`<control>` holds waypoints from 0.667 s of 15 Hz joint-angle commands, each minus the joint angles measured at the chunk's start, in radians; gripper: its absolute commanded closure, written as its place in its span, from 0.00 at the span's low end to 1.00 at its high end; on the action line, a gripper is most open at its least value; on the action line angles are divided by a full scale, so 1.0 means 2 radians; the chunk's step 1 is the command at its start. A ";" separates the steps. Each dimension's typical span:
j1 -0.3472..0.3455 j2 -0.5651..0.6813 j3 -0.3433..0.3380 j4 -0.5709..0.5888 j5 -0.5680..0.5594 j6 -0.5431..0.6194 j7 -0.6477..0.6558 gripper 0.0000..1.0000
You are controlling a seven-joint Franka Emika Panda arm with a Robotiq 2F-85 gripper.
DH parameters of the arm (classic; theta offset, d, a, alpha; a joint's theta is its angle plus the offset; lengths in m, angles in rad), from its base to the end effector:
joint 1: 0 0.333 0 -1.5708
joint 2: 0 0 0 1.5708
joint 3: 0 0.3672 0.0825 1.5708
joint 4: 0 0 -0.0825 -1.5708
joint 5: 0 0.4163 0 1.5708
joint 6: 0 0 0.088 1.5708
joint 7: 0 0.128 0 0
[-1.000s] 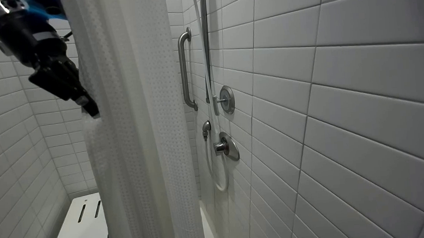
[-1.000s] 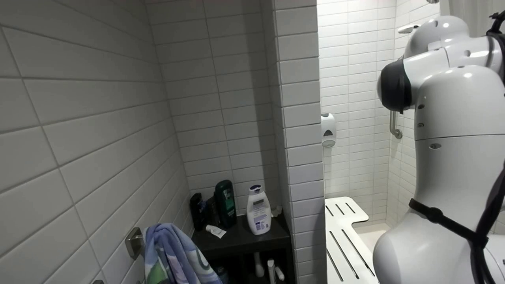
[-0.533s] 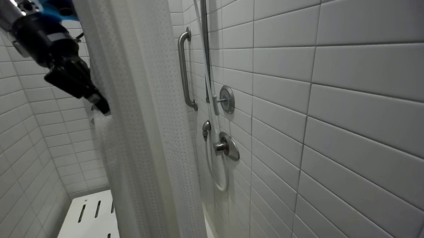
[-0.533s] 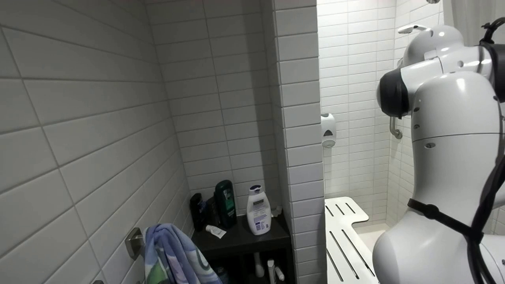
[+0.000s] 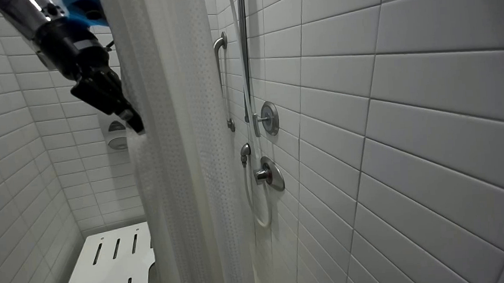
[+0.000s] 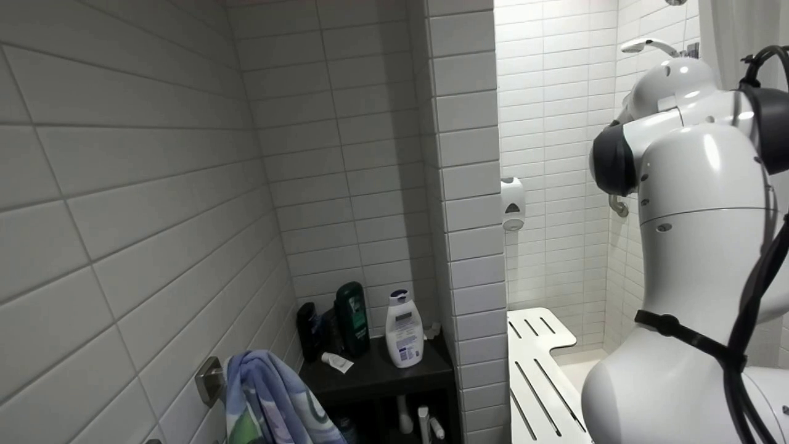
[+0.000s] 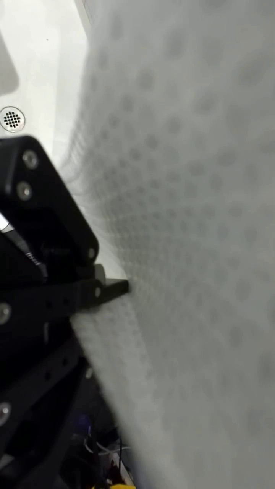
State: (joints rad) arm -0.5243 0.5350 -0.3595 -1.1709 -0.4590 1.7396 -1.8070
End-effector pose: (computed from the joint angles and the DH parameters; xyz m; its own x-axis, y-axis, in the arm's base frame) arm 0.5073 -0.5794 0.5465 0.3788 0.7172 -0.5849 0.8395 -0.5323 -0.1091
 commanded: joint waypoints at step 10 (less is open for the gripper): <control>-0.046 0.096 0.005 0.144 0.013 -0.080 0.030 1.00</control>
State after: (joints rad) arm -0.5821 0.6570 -0.3591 -0.9842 -0.4589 1.6358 -1.7645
